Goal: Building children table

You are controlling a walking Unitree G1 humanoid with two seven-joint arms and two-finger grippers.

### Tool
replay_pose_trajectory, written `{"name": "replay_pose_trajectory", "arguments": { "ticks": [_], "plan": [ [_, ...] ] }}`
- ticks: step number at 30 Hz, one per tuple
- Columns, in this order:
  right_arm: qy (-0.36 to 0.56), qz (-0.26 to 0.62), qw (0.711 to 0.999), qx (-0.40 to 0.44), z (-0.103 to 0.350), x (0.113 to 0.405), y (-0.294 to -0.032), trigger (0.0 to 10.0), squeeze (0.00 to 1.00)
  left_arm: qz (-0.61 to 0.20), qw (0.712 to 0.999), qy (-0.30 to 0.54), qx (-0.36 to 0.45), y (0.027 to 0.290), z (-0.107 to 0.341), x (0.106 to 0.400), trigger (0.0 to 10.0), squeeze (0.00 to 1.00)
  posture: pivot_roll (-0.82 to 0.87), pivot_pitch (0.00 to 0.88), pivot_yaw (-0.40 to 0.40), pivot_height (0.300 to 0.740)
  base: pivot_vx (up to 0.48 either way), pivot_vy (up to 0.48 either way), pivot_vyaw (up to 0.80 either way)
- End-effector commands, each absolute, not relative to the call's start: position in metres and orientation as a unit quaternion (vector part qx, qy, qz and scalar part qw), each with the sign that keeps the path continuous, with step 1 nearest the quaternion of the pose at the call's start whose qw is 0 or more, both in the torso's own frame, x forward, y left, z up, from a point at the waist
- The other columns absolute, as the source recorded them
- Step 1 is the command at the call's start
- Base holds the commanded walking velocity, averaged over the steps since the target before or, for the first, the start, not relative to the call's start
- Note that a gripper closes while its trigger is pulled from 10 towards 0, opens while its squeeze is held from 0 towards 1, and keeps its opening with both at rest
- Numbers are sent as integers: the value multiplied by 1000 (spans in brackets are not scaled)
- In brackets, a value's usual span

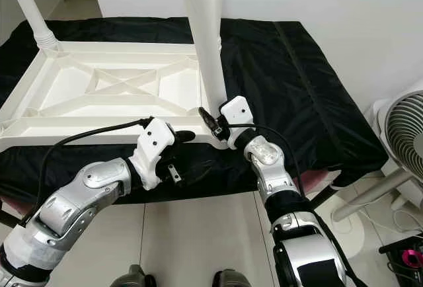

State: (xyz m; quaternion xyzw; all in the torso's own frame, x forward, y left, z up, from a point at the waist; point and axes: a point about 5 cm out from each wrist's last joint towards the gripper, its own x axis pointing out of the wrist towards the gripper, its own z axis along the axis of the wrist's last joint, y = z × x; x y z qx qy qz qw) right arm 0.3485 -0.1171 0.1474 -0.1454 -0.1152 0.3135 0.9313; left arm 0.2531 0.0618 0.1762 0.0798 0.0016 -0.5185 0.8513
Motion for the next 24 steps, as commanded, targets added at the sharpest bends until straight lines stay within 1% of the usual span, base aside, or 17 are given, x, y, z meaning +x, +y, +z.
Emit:
{"name": "replay_pose_trajectory", "arguments": {
  "ticks": [1, 3, 4, 5, 6, 9, 17, 24],
  "plan": [
    [-37, 322, 937, -128, 113, 340, -122, 10000, 0, -542, 837, 0, 81, 60, 179, 248, 10000, 0, -5, 70, 6, 740, 0, 0, 0],
    [-34, 317, 941, -115, 112, 341, -125, 10000, 0, -542, 837, 0, 82, 60, 179, 249, 10000, 0, -5, 70, 6, 740, 0, 0, 0],
    [-28, 307, 947, -92, 111, 342, -127, 10000, 0, -541, 837, 0, 82, 60, 179, 249, 10000, 0, -3, 72, 8, 740, 0, 0, 0],
    [-28, 307, 947, -92, 111, 342, -127, 10000, 0, -541, 837, 0, 82, 60, 179, 249, 10000, 0, -3, 72, 8, 740, 0, 0, 0],
    [-14, 287, 956, -56, 110, 346, -130, 10000, 0, -542, 836, 0, 83, 60, 180, 249, 10000, 0, -3, 72, 9, 740, 0, 0, 0],
    [-6, 267, 963, -35, 111, 350, -130, 10000, 0, -542, 836, 0, 84, 60, 180, 249, 10000, 0, -1, 69, 9, 740, 0, 0, 0],
    [4, 236, 972, 9, 115, 357, -126, 10000, 0, -544, 835, -2, 86, 60, 181, 248, 10000, 0, 3, 59, 10, 740, 0, 0, 0],
    [5, 214, 976, 22, 114, 358, -125, 10000, 0, -546, 833, -3, 88, 59, 182, 248, 10000, 0, 5, 54, 8, 740, 0, 0, 0]
  ]
}}
